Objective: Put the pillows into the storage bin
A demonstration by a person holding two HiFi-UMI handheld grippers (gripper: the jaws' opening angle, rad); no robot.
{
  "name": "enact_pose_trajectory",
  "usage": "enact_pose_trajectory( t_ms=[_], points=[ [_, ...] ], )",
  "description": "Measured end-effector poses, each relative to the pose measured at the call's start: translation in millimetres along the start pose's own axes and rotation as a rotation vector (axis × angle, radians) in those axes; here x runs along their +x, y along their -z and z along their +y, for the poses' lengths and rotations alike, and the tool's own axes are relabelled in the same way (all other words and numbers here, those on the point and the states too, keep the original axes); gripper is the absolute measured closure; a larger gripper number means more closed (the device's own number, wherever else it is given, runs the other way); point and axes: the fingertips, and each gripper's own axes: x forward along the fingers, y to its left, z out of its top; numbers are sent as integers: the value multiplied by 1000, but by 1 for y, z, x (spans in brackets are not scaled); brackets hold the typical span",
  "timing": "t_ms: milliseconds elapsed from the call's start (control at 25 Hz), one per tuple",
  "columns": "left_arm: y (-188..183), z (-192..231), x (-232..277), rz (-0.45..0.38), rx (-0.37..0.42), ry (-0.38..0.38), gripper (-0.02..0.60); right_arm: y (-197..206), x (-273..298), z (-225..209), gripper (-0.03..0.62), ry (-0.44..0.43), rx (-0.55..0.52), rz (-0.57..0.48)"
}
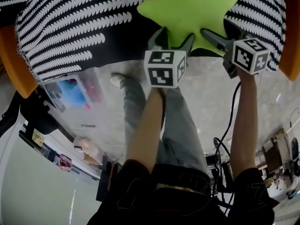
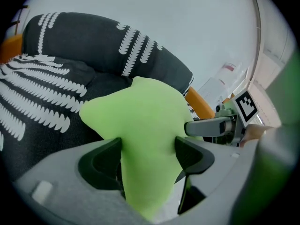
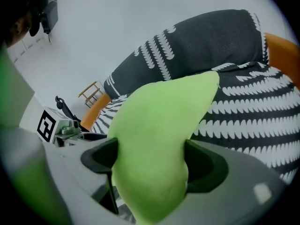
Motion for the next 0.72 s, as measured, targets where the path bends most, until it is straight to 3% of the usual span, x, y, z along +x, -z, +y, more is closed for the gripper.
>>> enact_pose_trajectory(
  t_ms=[240, 400, 720],
  points=[
    [12, 8, 0, 33, -17, 34, 216, 9, 0, 14, 180, 14, -28, -4],
    [6, -5, -9, -8, 8, 73, 251, 3, -17, 26, 218, 43, -68, -12],
    [12, 21, -55, -42, 61, 69, 273, 17, -8, 76, 232, 32, 7, -63]
  ],
)
